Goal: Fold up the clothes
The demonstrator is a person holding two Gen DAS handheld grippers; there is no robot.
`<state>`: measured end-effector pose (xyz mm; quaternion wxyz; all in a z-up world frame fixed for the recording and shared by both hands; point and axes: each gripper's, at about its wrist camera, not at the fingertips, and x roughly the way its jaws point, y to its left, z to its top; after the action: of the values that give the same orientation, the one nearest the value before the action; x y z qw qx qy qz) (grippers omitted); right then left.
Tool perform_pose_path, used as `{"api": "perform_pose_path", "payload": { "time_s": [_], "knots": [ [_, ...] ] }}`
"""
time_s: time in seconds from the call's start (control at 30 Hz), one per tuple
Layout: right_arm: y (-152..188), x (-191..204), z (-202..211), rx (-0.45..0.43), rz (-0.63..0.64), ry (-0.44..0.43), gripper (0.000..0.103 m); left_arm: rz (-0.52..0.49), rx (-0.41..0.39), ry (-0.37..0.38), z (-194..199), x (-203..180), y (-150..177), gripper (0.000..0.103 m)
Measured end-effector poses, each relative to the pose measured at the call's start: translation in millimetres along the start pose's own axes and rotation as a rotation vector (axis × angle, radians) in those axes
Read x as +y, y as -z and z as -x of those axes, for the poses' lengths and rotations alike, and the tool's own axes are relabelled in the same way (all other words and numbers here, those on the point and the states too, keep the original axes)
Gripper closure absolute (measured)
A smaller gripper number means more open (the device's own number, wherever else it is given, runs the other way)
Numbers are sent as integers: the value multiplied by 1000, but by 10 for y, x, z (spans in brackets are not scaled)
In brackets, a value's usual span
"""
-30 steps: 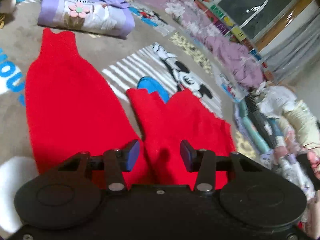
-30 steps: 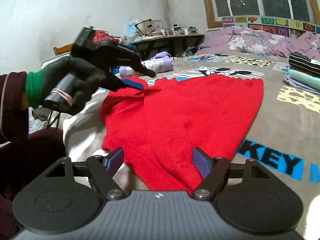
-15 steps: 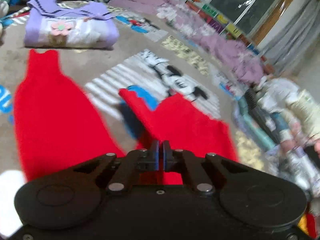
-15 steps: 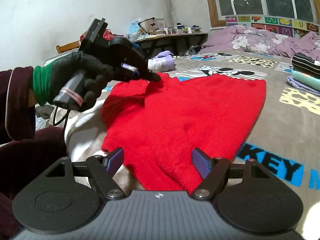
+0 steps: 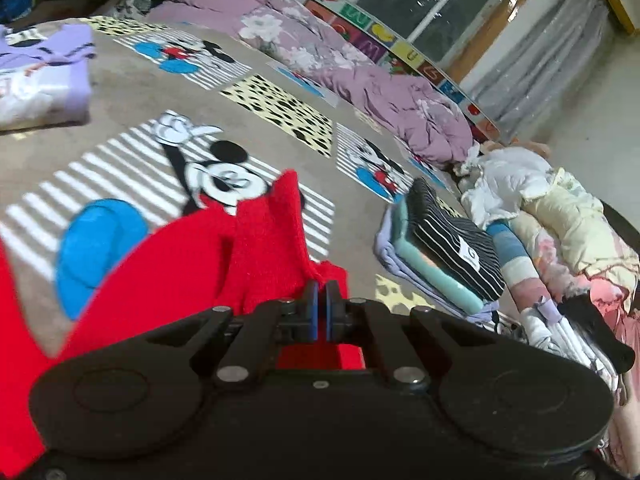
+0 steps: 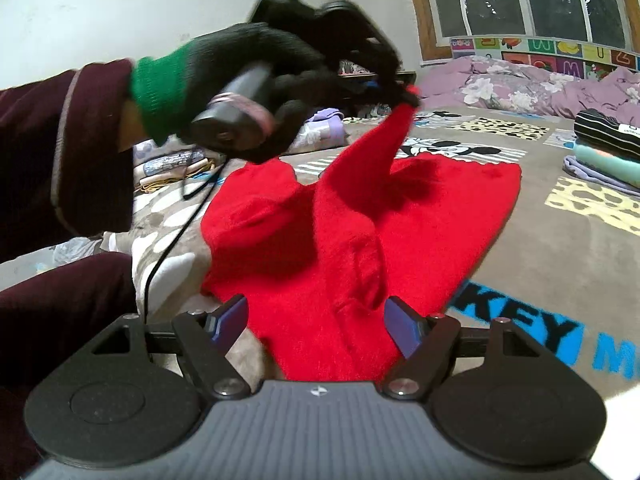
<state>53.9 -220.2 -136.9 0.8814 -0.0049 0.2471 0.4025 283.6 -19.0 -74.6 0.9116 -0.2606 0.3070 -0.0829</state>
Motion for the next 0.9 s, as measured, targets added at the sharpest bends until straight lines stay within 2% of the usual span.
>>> {"api": "perform_pose_path", "payload": {
  "time_s": [0.37, 0.47, 0.63, 0.77, 0.83, 0.9],
  "knots": [
    [65, -90, 41, 2, -39, -27, 29, -98, 26, -41, -552, -319, 157, 102],
    [76, -110, 38, 0, -54, -36, 29, -188, 45, -45, -719, -393, 237, 102],
    [91, -136, 32, -2, -75, -49, 28, -371, 72, -94, -925, -518, 360, 102],
    [82, -164, 43, -9, -87, -46, 28, -452, 114, -92, -1024, -525, 422, 102],
    [77, -186, 50, -13, -98, -45, 29, -430, 126, -56, -962, -481, 390, 98],
    [72, -207, 58, -17, -108, -45, 29, -400, 93, -45, -805, -421, 335, 81]
  ]
}}
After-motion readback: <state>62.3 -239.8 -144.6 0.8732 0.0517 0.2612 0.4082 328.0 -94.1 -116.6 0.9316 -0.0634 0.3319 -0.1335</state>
